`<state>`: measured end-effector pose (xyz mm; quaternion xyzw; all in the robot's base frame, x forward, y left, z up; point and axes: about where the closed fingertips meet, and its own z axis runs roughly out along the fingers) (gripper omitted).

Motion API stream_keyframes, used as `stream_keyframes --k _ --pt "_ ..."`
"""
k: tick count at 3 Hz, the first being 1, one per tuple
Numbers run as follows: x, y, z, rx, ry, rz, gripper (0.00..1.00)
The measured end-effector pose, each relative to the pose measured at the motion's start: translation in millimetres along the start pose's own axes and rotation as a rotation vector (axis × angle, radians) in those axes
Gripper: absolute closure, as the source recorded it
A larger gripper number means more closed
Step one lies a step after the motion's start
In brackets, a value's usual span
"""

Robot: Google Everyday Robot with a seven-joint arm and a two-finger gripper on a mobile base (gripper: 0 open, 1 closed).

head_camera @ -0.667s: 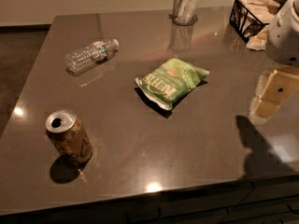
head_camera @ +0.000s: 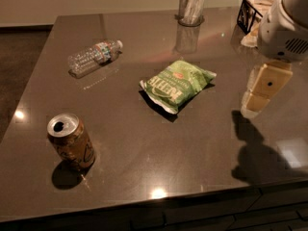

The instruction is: Move green jalapeno chip bag near orange can

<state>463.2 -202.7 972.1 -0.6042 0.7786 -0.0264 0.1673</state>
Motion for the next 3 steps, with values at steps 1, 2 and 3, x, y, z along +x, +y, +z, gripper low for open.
stream_keyframes --k 1,2,3 --pt "-30 -23 21 -0.020 -0.045 -0.013 0.00" --pt "-54 -42 44 -0.038 -0.082 -0.029 0.00" --pt "-70 -57 73 -0.063 -0.097 -0.033 0.00"
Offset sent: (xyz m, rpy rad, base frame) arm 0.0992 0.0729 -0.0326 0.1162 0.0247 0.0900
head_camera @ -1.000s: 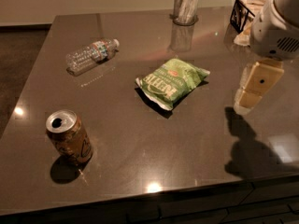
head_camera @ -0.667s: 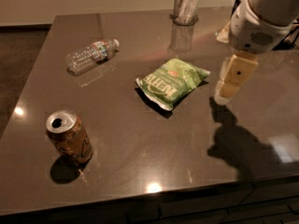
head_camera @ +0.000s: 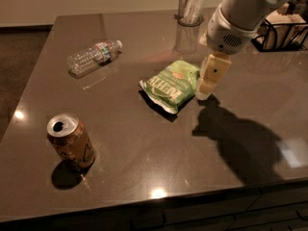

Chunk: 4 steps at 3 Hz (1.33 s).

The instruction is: Move green jalapeno chip bag near orange can

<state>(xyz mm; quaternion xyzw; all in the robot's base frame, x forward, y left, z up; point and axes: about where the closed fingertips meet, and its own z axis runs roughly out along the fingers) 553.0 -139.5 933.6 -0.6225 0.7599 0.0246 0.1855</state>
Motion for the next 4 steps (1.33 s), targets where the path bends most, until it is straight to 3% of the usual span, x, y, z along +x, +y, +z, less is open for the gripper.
stream_keyframes --k 2,4 --pt "-9 -24 55 -0.044 0.052 -0.014 0.00" --pt "-9 -37 80 -0.076 0.126 -0.020 0.00"
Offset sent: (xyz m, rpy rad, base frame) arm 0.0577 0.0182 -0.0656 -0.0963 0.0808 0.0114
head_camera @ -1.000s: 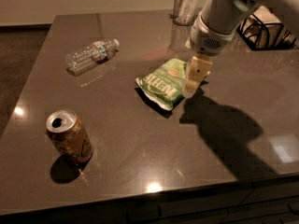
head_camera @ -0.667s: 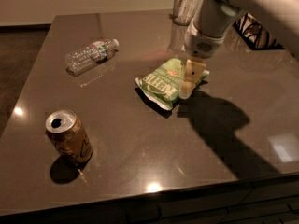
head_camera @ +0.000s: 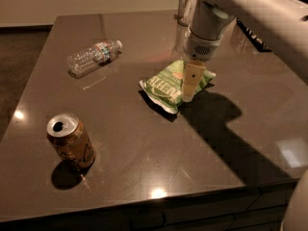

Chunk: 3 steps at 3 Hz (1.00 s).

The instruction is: Move green jalapeno chip bag near orange can

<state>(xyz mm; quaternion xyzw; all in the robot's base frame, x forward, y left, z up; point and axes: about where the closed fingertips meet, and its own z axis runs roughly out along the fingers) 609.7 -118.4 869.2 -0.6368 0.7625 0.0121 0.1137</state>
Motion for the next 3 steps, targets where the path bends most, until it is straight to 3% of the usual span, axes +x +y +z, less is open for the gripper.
stream_keyframes --k 1,3 --pt "-2 -1 7 -0.019 0.020 -0.006 0.17" --pt "-16 12 -2 -0.017 0.008 -0.052 0.64"
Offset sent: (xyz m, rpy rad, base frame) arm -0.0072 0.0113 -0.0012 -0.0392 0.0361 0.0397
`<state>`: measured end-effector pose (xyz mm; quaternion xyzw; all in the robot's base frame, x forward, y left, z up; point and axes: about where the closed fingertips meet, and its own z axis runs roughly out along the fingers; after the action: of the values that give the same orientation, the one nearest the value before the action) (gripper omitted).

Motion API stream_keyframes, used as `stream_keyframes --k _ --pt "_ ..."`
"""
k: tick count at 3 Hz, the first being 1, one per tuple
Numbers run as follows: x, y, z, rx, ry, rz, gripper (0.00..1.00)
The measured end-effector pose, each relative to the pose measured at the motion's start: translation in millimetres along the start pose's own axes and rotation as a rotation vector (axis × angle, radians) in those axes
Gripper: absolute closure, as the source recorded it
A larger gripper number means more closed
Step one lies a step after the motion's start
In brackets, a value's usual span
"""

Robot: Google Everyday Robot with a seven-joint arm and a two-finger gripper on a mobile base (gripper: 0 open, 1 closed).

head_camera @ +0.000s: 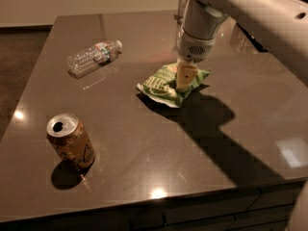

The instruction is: Move green jalapeno chip bag near orange can

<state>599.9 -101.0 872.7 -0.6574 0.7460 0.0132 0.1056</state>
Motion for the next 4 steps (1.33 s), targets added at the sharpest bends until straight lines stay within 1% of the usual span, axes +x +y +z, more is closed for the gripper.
stream_keyframes --k 1,2,3,4 --pt "-16 19 -18 0.018 -0.038 -0.048 0.88" --pt "-38 47 -37 0.024 -0.084 -0.112 1.00" --pt "-66 81 -46 0.006 -0.125 -0.195 1.00" --pt "-88 104 -42 -0.023 -0.147 -0.251 1.00"
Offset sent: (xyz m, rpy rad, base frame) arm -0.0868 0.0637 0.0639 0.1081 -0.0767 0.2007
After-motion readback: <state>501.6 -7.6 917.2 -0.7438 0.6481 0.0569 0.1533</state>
